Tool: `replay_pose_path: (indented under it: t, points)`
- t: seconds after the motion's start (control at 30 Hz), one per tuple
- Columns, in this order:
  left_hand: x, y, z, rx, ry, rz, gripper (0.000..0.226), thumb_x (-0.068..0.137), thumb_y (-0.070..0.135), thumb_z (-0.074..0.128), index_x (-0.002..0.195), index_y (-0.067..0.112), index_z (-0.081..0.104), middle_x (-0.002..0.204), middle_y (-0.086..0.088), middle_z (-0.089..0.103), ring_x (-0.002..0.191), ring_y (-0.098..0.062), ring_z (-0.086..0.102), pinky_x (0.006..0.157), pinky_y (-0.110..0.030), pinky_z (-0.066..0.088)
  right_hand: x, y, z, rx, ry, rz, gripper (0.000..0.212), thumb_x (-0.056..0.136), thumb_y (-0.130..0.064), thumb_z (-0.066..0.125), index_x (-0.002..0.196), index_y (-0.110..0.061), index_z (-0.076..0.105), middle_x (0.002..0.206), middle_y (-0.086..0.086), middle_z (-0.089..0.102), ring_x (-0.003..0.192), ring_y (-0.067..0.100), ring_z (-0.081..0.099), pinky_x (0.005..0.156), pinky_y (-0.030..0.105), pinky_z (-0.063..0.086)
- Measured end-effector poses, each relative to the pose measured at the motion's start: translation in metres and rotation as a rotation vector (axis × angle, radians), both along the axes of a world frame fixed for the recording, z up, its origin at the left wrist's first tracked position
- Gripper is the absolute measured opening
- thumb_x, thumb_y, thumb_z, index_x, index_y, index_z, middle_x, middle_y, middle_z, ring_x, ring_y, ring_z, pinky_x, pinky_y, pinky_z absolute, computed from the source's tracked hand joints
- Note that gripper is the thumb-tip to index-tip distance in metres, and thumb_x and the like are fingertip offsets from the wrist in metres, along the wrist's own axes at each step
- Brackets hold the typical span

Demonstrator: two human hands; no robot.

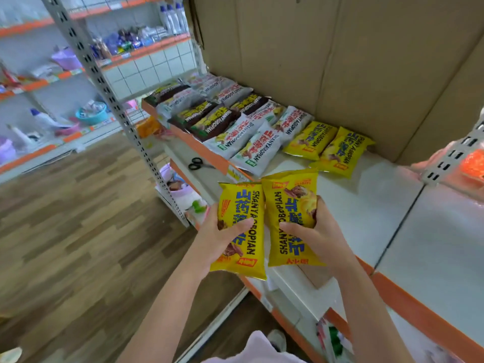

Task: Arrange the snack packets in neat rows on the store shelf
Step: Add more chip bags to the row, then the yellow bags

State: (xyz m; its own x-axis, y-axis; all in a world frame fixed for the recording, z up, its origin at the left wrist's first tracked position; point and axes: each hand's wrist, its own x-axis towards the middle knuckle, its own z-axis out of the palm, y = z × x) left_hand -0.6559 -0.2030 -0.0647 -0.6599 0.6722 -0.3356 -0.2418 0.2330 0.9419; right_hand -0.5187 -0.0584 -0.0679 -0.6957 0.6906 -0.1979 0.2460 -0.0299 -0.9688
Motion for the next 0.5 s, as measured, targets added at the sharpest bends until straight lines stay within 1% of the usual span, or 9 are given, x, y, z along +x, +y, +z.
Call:
replay_pose_path:
  t: [0.07,0.1,0.17,0.27,0.3,0.37,0.43,0.47,0.5]
  points:
    - [-0.009,0.019,-0.004,-0.008,0.014,0.008,0.058,0.064,0.029,0.078,0.116,0.020,0.054,0.099,-0.006,0.072,0.083,-0.024,0.070,0.053,-0.032,0.054,-0.004,0.019,0.002,0.111,-0.048,-0.038,0.037,0.070,-0.021,0.079,0.096,-0.027,0.053,0.094,0.000,0.067,0.082,0.015,0.067,0.069,0.036,0.056]
    - [-0.014,0.028,-0.006,-0.026,0.026,0.005,0.059,0.064,0.028,0.079,0.116,0.020,0.054,0.099,-0.005,0.072,0.084,-0.024,0.070,0.057,-0.036,0.056,-0.006,0.028,0.003,0.179,-0.085,-0.053,0.035,0.070,-0.025,0.079,0.093,-0.026,0.053,0.096,0.003,0.065,0.086,0.020,0.065,0.074,0.040,0.054]
    - [-0.019,0.048,-0.009,-0.073,0.052,-0.043,0.057,0.065,0.028,0.080,0.115,0.022,0.054,0.098,-0.003,0.072,0.083,-0.022,0.071,0.067,-0.041,0.057,-0.004,0.046,0.008,0.287,-0.175,-0.097,0.029,0.072,-0.025,0.078,0.088,-0.020,0.053,0.095,0.009,0.060,0.087,0.026,0.060,0.077,0.041,0.050]
    - [-0.026,0.069,-0.007,-0.064,0.091,-0.109,0.041,0.075,0.019,0.075,0.111,0.023,0.056,0.090,0.000,0.073,0.070,-0.017,0.071,0.050,-0.031,0.055,-0.002,0.065,0.017,0.373,-0.264,-0.113,0.033,0.076,-0.019,0.075,0.098,-0.005,0.055,0.095,0.010,0.057,0.088,0.027,0.054,0.075,0.036,0.044]
    - [-0.030,0.077,-0.006,-0.076,0.110,-0.136,0.039,0.076,0.018,0.075,0.110,0.021,0.056,0.088,0.000,0.073,0.065,-0.016,0.070,0.046,-0.029,0.053,-0.002,0.071,0.022,0.389,-0.304,-0.120,0.032,0.077,-0.017,0.073,0.099,-0.004,0.054,0.093,0.008,0.054,0.088,0.025,0.051,0.072,0.033,0.040]
    - [-0.041,0.092,-0.005,-0.125,0.167,-0.188,0.039,0.076,0.023,0.075,0.109,0.020,0.054,0.087,-0.001,0.072,0.057,-0.017,0.068,0.044,-0.026,0.050,-0.003,0.082,0.028,0.418,-0.400,-0.107,0.022,0.077,-0.015,0.071,0.089,-0.010,0.053,0.082,0.002,0.048,0.085,0.023,0.046,0.067,0.031,0.033]
    - [-0.053,0.107,-0.005,-0.146,0.223,-0.217,0.044,0.074,0.028,0.077,0.110,0.019,0.052,0.090,-0.002,0.072,0.060,-0.019,0.067,0.052,-0.029,0.051,-0.007,0.090,0.036,0.496,-0.525,-0.072,0.022,0.075,-0.013,0.066,0.069,-0.018,0.046,0.072,-0.002,0.044,0.082,0.026,0.048,0.064,0.032,0.033]
    - [-0.059,0.115,-0.005,-0.154,0.242,-0.232,0.046,0.074,0.029,0.077,0.110,0.019,0.051,0.091,-0.002,0.071,0.061,-0.019,0.067,0.053,-0.030,0.051,-0.009,0.094,0.037,0.558,-0.603,-0.035,0.020,0.075,-0.013,0.061,0.066,-0.021,0.046,0.075,-0.002,0.048,0.086,0.027,0.051,0.068,0.033,0.036]
    - [-0.065,0.123,-0.004,-0.147,0.249,-0.244,0.045,0.075,0.029,0.077,0.110,0.019,0.051,0.092,-0.003,0.071,0.058,-0.017,0.067,0.049,-0.029,0.051,-0.013,0.096,0.039,0.658,-0.703,0.017,0.013,0.077,-0.014,0.056,0.071,-0.025,0.053,0.085,-0.001,0.053,0.095,0.028,0.053,0.076,0.033,0.038]
